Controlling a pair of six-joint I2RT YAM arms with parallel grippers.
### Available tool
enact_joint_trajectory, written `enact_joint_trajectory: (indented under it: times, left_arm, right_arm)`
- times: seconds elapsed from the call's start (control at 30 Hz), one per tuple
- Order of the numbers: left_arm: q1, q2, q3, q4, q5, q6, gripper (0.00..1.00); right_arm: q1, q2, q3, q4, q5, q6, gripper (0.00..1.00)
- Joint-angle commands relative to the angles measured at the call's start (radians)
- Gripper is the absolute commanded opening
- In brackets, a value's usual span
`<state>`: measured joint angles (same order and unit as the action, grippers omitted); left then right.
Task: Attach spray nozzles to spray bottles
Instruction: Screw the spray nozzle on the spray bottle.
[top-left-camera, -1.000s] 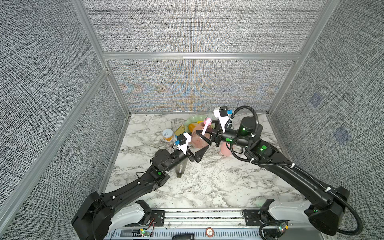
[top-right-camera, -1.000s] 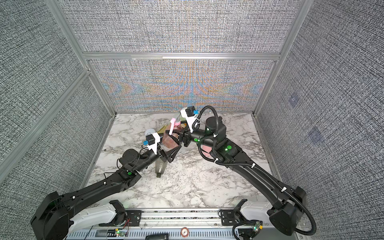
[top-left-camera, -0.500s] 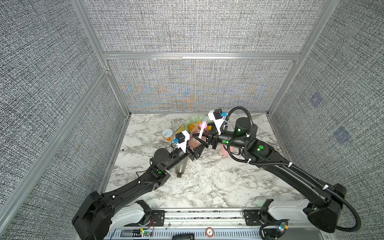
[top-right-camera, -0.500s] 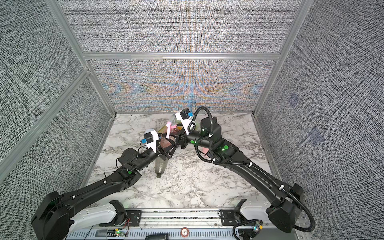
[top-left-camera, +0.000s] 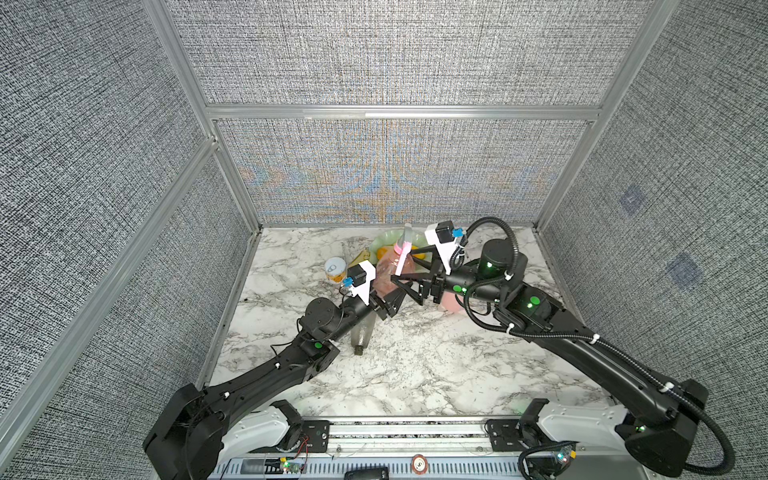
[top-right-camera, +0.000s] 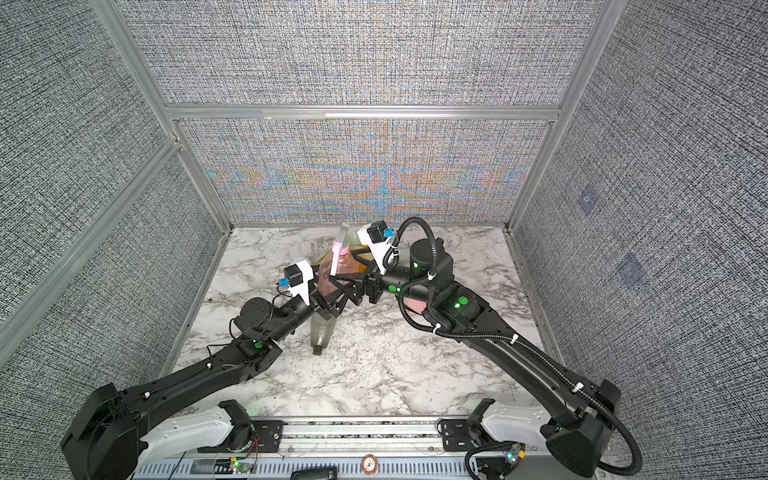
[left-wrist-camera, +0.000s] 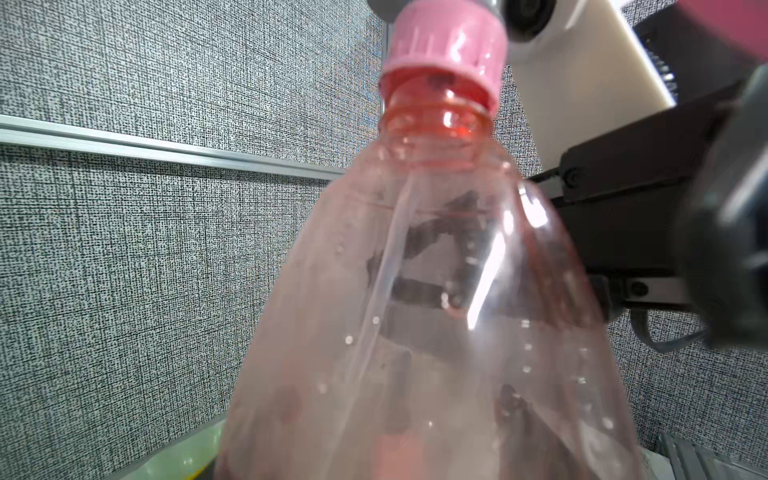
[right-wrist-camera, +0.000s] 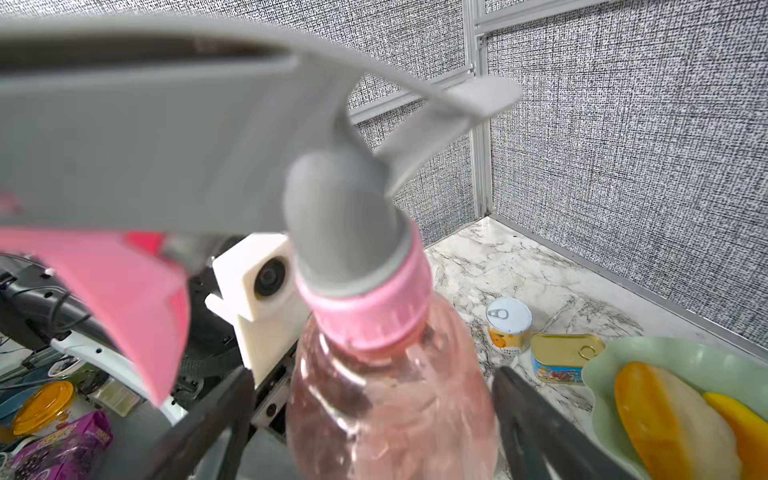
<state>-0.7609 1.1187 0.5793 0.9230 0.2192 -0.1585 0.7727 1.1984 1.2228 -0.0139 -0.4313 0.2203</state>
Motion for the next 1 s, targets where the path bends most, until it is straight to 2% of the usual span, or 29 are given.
enact_joint_trajectory:
  times: [0.0,0.13,0.43,0.97]
  left_arm:
    - [0.009,0.002,0.001,0.045,-0.015,-0.027,0.71]
    - [0.012,0.005,0.004,0.046,0.01,-0.036,0.71]
    - [0.012,0.027,0.029,0.03,0.117,-0.067,0.71]
    - [0.012,0.032,0.041,0.008,0.166,-0.07,0.71]
  right_arm:
    - [0.0,-0.021,0.002,-0.112,-0.013,-0.057,0.9]
    - [-0.032,-0.04,0.019,-0.194,-0.03,-0.097,0.85]
    - [-0.108,0.021,0.204,-0.33,-0.144,-0.209,0.53]
    - [-0.134,0.105,0.322,-0.302,-0.225,-0.196,0.53]
